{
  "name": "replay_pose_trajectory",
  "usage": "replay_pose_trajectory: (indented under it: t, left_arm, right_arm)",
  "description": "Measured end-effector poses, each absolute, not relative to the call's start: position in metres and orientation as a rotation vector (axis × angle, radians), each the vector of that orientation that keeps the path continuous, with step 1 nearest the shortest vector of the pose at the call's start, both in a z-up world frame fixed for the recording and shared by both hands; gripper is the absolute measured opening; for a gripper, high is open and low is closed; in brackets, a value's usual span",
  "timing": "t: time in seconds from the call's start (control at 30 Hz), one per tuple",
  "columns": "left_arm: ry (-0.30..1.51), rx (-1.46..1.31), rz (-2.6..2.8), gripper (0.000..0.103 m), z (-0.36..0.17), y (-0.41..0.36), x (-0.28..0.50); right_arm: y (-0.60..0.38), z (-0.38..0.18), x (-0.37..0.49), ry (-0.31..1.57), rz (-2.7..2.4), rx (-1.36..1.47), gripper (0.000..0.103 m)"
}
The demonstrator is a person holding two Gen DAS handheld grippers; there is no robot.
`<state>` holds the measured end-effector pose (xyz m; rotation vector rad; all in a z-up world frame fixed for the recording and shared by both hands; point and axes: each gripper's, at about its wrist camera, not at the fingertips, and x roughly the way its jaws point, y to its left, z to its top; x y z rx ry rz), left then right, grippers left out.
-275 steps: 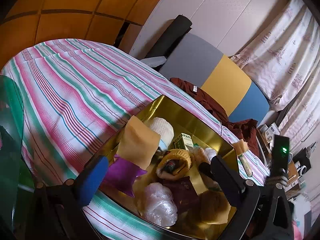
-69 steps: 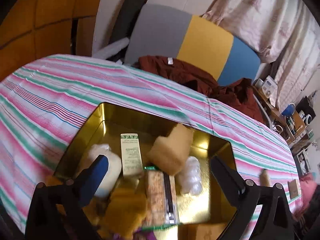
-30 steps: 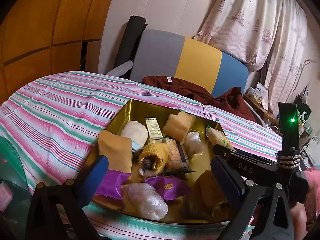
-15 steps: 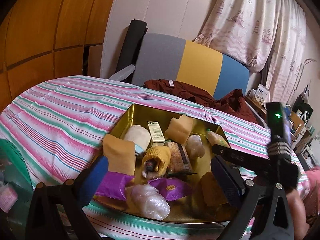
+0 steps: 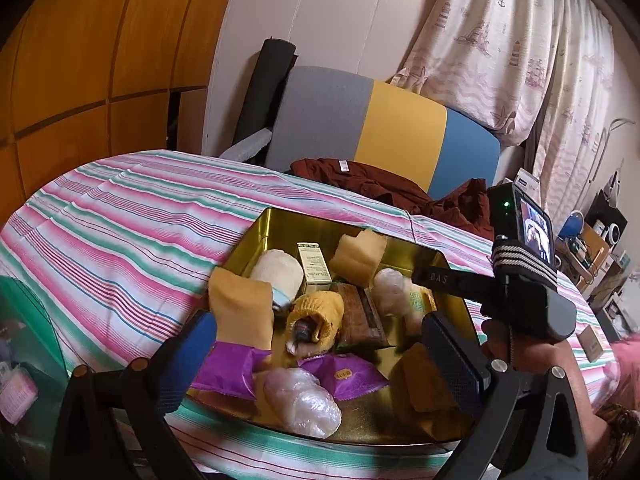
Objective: Organize objects
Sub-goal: 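Carry the WEIDAN cracker pack into the gold tray and open the right gripper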
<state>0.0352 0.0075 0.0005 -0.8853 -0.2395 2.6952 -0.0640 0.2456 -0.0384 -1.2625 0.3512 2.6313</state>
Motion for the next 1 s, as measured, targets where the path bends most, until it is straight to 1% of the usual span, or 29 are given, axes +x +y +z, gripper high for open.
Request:
replay_pose_trajectory:
  t: [0.23, 0.37, 0.47, 0.6, 0.67, 0.73, 0.77, 0.8, 0.9, 0.93, 1.0]
  left_arm:
    - [-0.248, -0.891, 2.733, 0.103, 0.0, 0.003, 0.033]
    - [-0.28, -0.886, 2.815, 0.103, 0.002, -0.011, 0.032]
    - [-0.341, -0.868, 2.887, 0.103, 0.005, -0.028, 0.032]
    - [-0.396, -0.864, 2.938, 0.103, 0.005, -0.046, 0.032]
    - [-0.428, -0.898, 2.929, 0.103, 0.003, -0.051, 0.029]
    - [-0.447, -0.93, 2.908, 0.103, 0.0, -0.051, 0.028]
    - [-0.453, -0.933, 2.9, 0.103, -0.001, -0.05, 0.027]
    - [-0.452, -0.937, 2.897, 0.103, -0.001, -0.049, 0.026]
    - [-0.412, -0.94, 2.902, 0.103, 0.001, -0.041, 0.026]
    - [-0.371, -0.951, 2.916, 0.103, 0.002, -0.036, 0.026]
    - [-0.282, -0.976, 2.941, 0.103, 0.004, -0.028, 0.025]
  right_arm:
    - [0.251, -0.023, -0.035, 0.472, 2.679, -1.259, 0.049]
    - [0.229, -0.03, -0.032, 0.481, 2.751, -1.437, 0.049]
    - [0.196, -0.037, -0.039, 0.404, 2.838, -1.568, 0.049]
    - [0.159, -0.043, -0.046, 0.264, 2.889, -1.614, 0.049]
    - [0.145, -0.049, -0.055, 0.152, 2.869, -1.638, 0.049]
    - [0.141, -0.056, -0.059, -0.006, 2.779, -1.618, 0.049]
    - [0.146, -0.058, -0.058, -0.019, 2.743, -1.601, 0.049]
    - [0.154, -0.06, -0.057, 0.023, 2.721, -1.599, 0.049]
    - [0.181, -0.057, -0.043, 0.297, 2.726, -1.616, 0.049]
    - [0.186, -0.052, -0.037, 0.329, 2.736, -1.596, 0.049]
    - [0.19, -0.043, -0.025, 0.297, 2.742, -1.551, 0.049]
